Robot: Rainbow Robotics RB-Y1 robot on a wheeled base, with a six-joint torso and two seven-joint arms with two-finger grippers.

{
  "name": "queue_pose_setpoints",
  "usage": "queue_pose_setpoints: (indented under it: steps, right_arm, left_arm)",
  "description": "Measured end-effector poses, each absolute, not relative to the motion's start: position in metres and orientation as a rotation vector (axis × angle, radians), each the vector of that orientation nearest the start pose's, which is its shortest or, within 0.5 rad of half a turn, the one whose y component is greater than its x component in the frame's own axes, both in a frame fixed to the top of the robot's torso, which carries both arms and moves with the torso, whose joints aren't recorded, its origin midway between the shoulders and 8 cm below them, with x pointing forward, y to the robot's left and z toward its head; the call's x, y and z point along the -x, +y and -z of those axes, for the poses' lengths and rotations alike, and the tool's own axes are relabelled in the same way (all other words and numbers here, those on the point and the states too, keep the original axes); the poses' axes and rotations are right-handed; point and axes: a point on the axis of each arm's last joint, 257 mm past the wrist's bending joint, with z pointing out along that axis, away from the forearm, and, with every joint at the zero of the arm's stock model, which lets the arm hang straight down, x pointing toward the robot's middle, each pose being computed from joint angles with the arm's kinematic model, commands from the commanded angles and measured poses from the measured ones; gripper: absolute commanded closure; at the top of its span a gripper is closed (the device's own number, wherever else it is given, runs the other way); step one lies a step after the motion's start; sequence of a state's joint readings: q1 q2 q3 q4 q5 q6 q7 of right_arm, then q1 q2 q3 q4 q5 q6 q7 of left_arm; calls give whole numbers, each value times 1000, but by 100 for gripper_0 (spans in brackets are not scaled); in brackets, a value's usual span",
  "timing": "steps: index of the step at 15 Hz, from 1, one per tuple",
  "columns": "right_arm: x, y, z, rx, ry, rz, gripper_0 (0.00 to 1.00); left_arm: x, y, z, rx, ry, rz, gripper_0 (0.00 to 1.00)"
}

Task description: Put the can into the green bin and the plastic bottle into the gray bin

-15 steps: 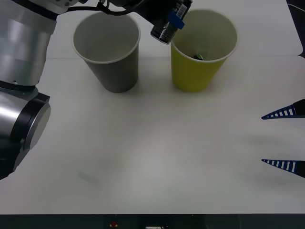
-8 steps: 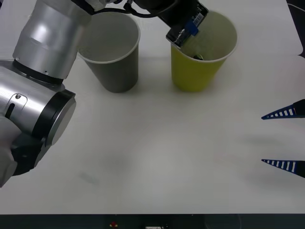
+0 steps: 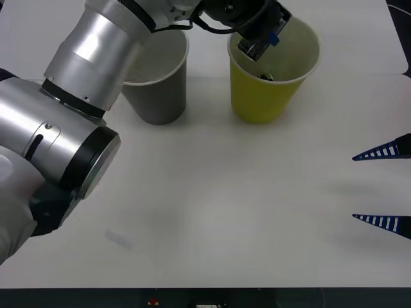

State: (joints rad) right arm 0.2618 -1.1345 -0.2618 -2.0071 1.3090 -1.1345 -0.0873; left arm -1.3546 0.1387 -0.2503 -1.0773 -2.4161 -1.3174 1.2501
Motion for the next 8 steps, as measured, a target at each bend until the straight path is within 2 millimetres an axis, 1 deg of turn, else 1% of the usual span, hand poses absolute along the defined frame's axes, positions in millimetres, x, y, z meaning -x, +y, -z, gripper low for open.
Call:
queue_pose_setpoints:
  steps: [3,4,5,6,8]
  right_arm:
    - [-341,-286,167,1634,1596,-209,0]
    - [-341,-286,167,1634,1596,-209,0]
    - [-341,-286,167,1634,1596,-209,0]
    - [-341,-286,167,1634,1596,-209,0]
    - [-341,-286,167,1634,1596,-209,0]
  left_arm:
    - [-584,-121,1,-1159,1928,286,99]
    - [-584,-122,1,-1160,1927,285,74]
    - [-583,-122,2,-1162,1926,286,15]
    - [-583,-123,1,-1167,1922,283,0]
    - [-584,-122,1,-1174,1913,276,0]
